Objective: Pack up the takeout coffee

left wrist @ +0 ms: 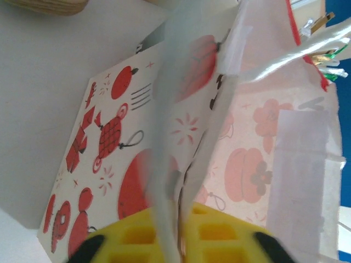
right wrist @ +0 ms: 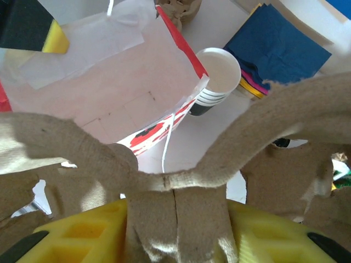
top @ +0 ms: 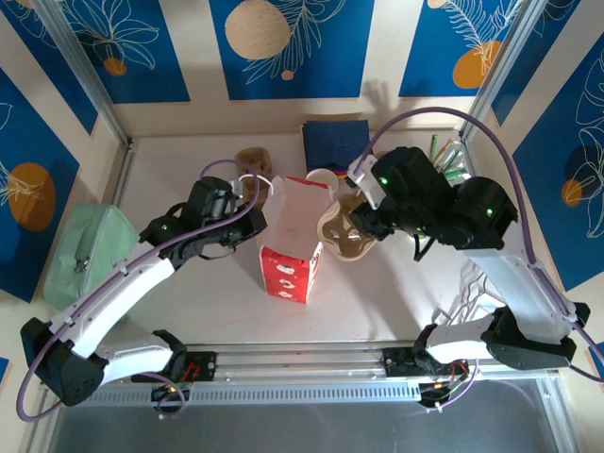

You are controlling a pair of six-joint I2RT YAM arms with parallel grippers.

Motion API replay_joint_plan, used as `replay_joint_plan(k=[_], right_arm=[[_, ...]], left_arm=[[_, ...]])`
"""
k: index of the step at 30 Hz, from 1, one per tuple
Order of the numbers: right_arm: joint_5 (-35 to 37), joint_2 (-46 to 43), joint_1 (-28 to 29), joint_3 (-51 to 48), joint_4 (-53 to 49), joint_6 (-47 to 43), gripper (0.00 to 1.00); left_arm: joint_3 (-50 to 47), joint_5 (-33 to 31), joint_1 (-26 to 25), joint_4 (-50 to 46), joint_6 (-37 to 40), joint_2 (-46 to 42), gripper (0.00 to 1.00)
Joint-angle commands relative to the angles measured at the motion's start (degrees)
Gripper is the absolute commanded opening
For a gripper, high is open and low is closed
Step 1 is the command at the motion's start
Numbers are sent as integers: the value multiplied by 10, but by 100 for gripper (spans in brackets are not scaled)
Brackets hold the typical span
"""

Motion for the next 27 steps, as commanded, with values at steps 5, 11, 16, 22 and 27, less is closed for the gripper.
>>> replay_joint_plan(k=[5, 11, 16, 22, 27], right_arm=[[21, 73, -18, 43, 48, -72, 42], [22, 128, -20, 80, 87, -110, 42], [39, 180, -6, 113, 83, -130, 42], [74, 238, 13, 143, 46, -132, 42], [87, 259, 32, 127, 35, -133, 42]], left_arm=[[17, -18, -9, -29, 43, -25, 36], [22, -29, -9, -38, 98, -74, 51], [14, -50, -7, -28, 168, -123, 59], [-21, -137, -1, -30, 233, -180, 65], [-35, -204, 0, -49, 254, -213, 66]])
